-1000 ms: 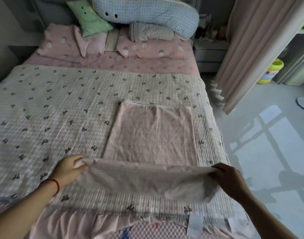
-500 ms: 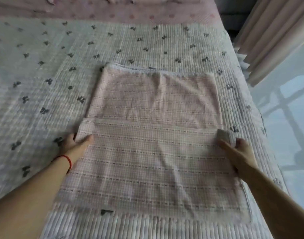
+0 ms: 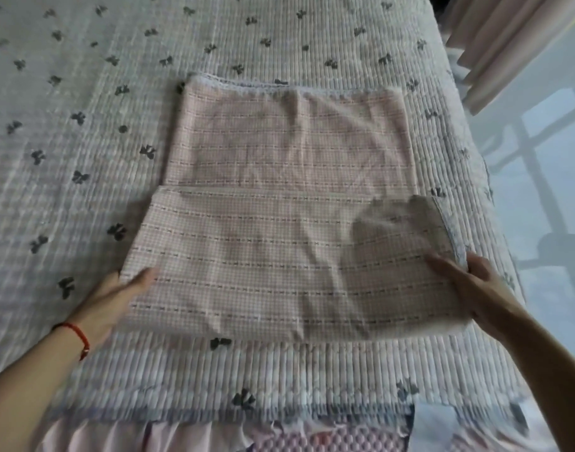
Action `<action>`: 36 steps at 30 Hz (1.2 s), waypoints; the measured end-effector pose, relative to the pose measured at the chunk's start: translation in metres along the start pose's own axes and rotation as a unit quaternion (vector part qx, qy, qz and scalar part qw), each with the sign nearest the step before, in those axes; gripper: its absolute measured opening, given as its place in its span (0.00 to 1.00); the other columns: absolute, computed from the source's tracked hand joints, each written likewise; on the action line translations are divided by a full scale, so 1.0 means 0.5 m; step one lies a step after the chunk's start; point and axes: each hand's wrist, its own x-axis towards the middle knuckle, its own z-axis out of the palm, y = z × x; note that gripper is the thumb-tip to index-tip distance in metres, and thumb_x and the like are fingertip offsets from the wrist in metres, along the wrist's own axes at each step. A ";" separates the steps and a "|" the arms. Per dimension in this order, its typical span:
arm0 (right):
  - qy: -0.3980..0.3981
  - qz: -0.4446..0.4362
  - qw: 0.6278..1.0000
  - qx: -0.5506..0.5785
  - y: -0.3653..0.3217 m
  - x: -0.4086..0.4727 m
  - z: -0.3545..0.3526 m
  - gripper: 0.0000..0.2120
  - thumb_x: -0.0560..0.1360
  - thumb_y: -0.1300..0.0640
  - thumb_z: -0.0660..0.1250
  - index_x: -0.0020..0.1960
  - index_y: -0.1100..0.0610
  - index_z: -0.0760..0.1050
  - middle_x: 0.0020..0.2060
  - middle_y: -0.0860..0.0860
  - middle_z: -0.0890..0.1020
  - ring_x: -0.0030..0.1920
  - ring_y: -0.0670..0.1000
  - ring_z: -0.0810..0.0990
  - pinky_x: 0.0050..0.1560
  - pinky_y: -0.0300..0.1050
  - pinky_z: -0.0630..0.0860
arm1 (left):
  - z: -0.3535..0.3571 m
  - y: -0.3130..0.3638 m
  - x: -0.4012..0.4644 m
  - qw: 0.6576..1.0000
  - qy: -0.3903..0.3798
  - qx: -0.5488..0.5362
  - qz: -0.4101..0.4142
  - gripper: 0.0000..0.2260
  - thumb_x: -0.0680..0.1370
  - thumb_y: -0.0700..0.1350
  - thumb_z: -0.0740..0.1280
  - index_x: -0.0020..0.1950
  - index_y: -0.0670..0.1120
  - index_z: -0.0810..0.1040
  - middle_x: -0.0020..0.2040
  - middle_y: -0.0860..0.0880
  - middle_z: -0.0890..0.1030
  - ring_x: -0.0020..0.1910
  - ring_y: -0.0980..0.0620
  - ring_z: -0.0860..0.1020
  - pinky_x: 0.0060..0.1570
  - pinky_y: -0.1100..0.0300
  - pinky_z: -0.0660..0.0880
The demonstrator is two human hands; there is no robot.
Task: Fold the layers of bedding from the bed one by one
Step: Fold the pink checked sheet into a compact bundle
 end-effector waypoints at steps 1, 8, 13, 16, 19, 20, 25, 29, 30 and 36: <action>0.008 0.000 1.000 0.013 0.001 0.000 0.003 0.10 0.79 0.51 0.69 0.53 0.58 0.79 0.44 0.55 0.88 0.41 0.54 0.88 0.35 0.44 0.83 | -0.004 -0.010 0.005 1.000 0.017 0.017 0.018 0.34 0.72 0.66 0.72 0.69 0.45 0.74 0.69 0.51 0.76 0.71 0.51 0.71 0.74 0.45 0.63; -0.094 0.036 0.994 -0.044 0.060 -0.041 -0.005 0.13 0.79 0.55 0.66 0.56 0.64 0.78 0.48 0.58 0.87 0.51 0.62 0.86 0.47 0.51 0.85 | 0.013 -0.063 0.018 0.978 0.067 0.195 0.032 0.39 0.73 0.75 0.60 0.50 0.37 0.78 0.41 0.42 0.81 0.43 0.44 0.80 0.43 0.52 0.75; -0.050 -0.007 0.995 0.091 0.044 -0.044 -0.004 0.16 0.80 0.56 0.66 0.66 0.58 0.72 0.54 0.55 0.85 0.54 0.59 0.85 0.50 0.57 0.84 | 0.023 -0.044 0.004 0.974 0.095 0.198 0.047 0.29 0.81 0.64 0.59 0.35 0.40 0.68 0.29 0.44 0.70 0.31 0.45 0.73 0.33 0.54 0.64; -0.085 0.067 0.993 0.043 0.064 -0.045 -0.004 0.15 0.82 0.52 0.64 0.62 0.61 0.75 0.52 0.56 0.86 0.56 0.61 0.85 0.55 0.58 0.83 | 0.034 -0.049 0.007 0.968 0.099 0.223 0.062 0.29 0.82 0.61 0.61 0.30 0.41 0.68 0.25 0.43 0.71 0.30 0.44 0.74 0.32 0.55 0.64; -0.083 0.025 0.994 -0.063 0.059 -0.053 -0.010 0.17 0.79 0.49 0.70 0.60 0.62 0.76 0.48 0.54 0.87 0.50 0.56 0.87 0.51 0.51 0.84 | 0.035 -0.053 0.002 0.965 0.124 0.220 0.076 0.25 0.82 0.59 0.61 0.37 0.40 0.73 0.35 0.36 0.78 0.36 0.41 0.75 0.38 0.52 0.68; -0.063 0.015 0.996 -0.065 0.063 -0.055 -0.014 0.22 0.78 0.47 0.71 0.62 0.63 0.73 0.48 0.53 0.87 0.49 0.55 0.87 0.49 0.51 0.85 | 0.032 -0.059 0.002 0.964 0.133 0.216 0.078 0.25 0.81 0.62 0.62 0.44 0.39 0.76 0.42 0.35 0.80 0.42 0.39 0.77 0.43 0.50 0.71; -0.011 0.032 0.995 -0.095 0.112 -0.068 0.002 0.32 0.74 0.38 0.73 0.64 0.57 0.65 0.51 0.56 0.86 0.49 0.56 0.87 0.54 0.64 0.82 | 0.037 -0.081 -0.020 0.971 0.148 0.158 0.097 0.21 0.82 0.55 0.65 0.71 0.45 0.69 0.64 0.39 0.77 0.62 0.35 0.76 0.55 0.47 0.71; 0.018 -0.048 0.988 -0.146 0.107 -0.094 0.011 0.23 0.78 0.47 0.67 0.65 0.58 0.63 0.49 0.55 0.84 0.42 0.50 0.87 0.42 0.45 0.84 | 0.033 -0.070 -0.053 0.980 0.106 0.102 0.131 0.26 0.82 0.48 0.66 0.74 0.67 0.60 0.68 0.49 0.75 0.57 0.48 0.78 0.56 0.48 0.74; 0.044 -0.086 0.979 -0.181 0.105 -0.100 0.018 0.24 0.80 0.47 0.65 0.66 0.61 0.61 0.46 0.54 0.83 0.37 0.49 0.85 0.36 0.38 0.80 | 0.030 -0.064 -0.058 0.984 0.082 0.078 0.137 0.28 0.82 0.44 0.66 0.74 0.68 0.61 0.68 0.52 0.74 0.57 0.54 0.79 0.57 0.50 0.74; 0.133 -0.132 0.938 -0.293 0.120 -0.079 0.055 0.41 0.76 0.29 0.53 0.64 0.67 0.61 0.39 0.60 0.77 0.30 0.53 0.73 0.31 0.40 0.65 | 0.031 -0.049 -0.060 0.974 0.093 0.140 0.151 0.28 0.83 0.43 0.64 0.77 0.64 0.60 0.48 0.66 0.70 0.37 0.67 0.66 0.39 0.64 0.68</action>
